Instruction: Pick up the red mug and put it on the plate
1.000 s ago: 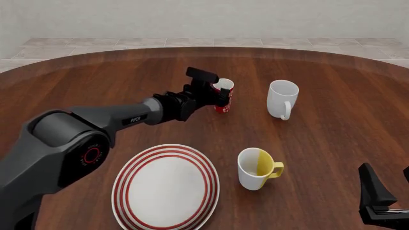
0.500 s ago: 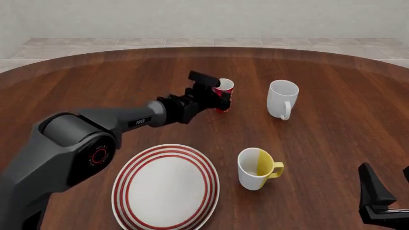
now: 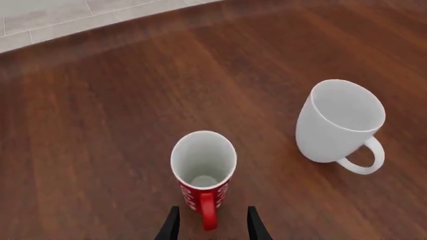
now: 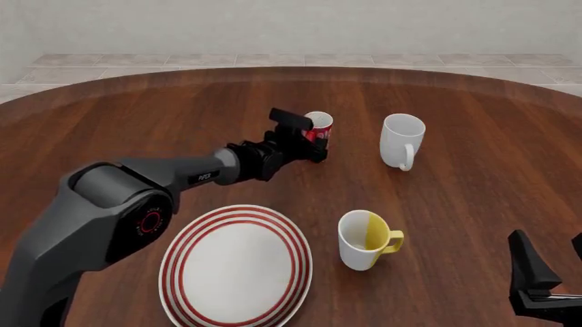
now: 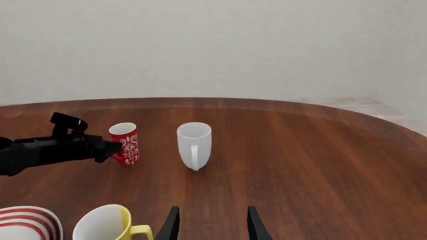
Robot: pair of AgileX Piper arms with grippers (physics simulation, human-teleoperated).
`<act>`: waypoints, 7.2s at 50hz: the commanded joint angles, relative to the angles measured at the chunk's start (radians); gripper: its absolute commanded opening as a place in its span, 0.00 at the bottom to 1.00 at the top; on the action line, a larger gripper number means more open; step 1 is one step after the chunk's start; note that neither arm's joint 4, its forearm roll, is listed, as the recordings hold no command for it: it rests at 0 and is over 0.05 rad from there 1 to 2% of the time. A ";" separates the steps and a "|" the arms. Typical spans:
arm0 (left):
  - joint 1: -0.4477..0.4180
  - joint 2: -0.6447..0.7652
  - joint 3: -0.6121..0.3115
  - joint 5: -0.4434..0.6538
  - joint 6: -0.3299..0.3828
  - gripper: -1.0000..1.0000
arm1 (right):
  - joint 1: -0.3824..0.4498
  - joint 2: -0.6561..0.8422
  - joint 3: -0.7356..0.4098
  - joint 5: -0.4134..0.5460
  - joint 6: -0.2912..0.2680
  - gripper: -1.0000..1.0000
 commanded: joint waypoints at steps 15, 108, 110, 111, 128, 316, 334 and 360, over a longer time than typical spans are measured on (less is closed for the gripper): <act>0.007 0.054 -0.031 -0.005 -0.003 1.00 | -0.001 -0.003 0.000 0.004 0.000 1.00; -0.032 -1.087 0.918 -0.045 0.129 0.00 | 0.029 -0.037 -0.037 0.064 -0.019 1.00; -0.029 -1.109 0.945 -0.037 0.113 0.00 | 0.031 -0.035 -0.040 0.066 -0.019 1.00; -0.030 -1.119 0.957 -0.036 0.119 0.00 | 0.032 -0.033 -0.040 0.064 -0.018 1.00; -0.074 -1.335 1.100 0.008 0.110 0.00 | 0.037 -0.029 -0.029 0.051 -0.026 1.00; -0.167 -1.150 1.676 -0.507 -0.041 0.00 | 0.026 -0.045 -0.021 0.053 -0.019 1.00; -0.162 -1.074 1.698 -0.593 -0.056 0.00 | 0.025 -0.061 -0.020 0.068 -0.017 1.00; -0.162 -1.064 1.704 -0.608 -0.053 0.00 | 0.025 -0.053 -0.021 0.062 -0.018 1.00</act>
